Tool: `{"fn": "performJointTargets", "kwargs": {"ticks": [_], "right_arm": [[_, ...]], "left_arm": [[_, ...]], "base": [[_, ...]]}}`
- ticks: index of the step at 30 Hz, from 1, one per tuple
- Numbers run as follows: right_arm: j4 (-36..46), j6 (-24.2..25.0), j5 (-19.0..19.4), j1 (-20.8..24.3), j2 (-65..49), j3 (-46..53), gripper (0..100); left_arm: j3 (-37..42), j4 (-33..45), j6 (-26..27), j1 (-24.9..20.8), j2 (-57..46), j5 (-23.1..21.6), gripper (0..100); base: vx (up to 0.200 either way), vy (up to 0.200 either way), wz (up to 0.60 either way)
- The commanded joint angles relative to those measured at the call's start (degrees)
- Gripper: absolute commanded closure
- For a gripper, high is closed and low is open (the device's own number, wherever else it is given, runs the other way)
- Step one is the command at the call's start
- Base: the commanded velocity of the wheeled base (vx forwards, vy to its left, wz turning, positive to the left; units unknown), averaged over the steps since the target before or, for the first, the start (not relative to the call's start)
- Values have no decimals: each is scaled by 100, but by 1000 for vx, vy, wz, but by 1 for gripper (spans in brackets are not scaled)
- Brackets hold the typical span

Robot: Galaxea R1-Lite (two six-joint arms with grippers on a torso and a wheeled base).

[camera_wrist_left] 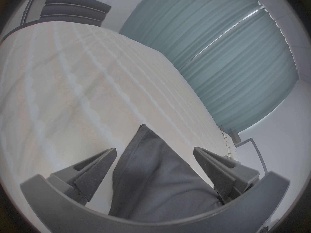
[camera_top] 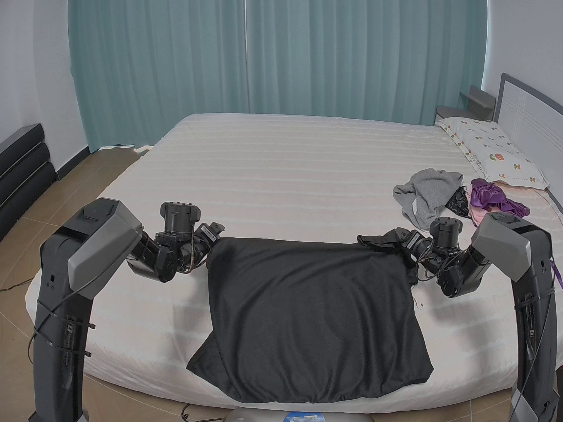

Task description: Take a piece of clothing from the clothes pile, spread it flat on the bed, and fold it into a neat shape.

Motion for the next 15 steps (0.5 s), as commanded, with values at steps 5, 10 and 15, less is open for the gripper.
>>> {"fn": "performJointTargets", "kwargs": {"ticks": [5,10,15], "right_arm": [[-4,139,-17,132,-145,174,0],[-4,147,-17,167,-145,201,0],[5,147,-25,158,-101,166,0]], "left_arm": [[-1291,518,215,12,989,160,0],[-1678,668,241,3,1217,178,0],[-2038,843,276,-15,1358,239,100]], "base": [[0,0,0],[0,0,0],[0,0,0]]}}
